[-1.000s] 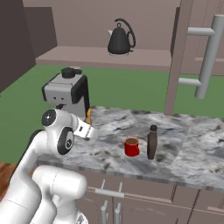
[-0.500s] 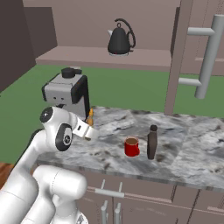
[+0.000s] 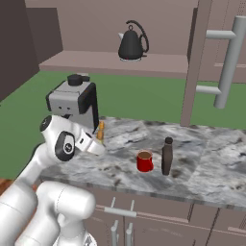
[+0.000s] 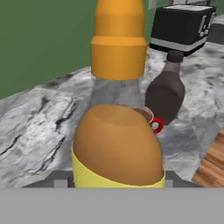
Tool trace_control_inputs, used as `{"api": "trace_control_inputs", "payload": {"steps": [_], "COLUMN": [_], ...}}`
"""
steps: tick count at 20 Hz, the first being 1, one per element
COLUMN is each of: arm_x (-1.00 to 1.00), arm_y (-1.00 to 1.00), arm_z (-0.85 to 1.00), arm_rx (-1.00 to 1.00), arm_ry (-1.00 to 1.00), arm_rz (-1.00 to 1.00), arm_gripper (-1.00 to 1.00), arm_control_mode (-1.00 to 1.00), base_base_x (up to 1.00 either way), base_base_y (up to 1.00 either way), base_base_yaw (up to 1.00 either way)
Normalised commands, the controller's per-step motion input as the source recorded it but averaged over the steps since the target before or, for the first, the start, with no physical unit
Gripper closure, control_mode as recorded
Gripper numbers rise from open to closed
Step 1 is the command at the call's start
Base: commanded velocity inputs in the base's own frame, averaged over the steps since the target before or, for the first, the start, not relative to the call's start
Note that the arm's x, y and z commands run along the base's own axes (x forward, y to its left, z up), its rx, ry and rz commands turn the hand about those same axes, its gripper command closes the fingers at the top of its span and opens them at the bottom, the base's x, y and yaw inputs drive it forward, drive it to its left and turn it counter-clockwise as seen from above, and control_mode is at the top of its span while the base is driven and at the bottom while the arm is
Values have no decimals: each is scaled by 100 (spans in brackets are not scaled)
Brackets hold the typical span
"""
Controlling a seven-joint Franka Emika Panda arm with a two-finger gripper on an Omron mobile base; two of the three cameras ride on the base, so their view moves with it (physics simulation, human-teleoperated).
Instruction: Pick the syrup bottle and honey bottle from the cabinet and place them next to the mug.
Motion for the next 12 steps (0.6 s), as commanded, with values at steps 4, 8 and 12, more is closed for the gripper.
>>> {"api": "trace_control_inputs", "payload": {"steps": [4,8,12], "arm_x": [-17,-22,-23], "arm_y": [0,0,0], "arm_z": [0,0,0], "arm_rx": [-4,-9,-12], "arm_ry": [0,-2,-6], "arm_rz": [-18,-14,-6], "arm_gripper": [100,100,100], "arm_control_mode": [-100,-100,-100], "base_base_x": [0,0,0], "base_base_y": [0,0,0], "base_base_yaw": [0,0,0]}}
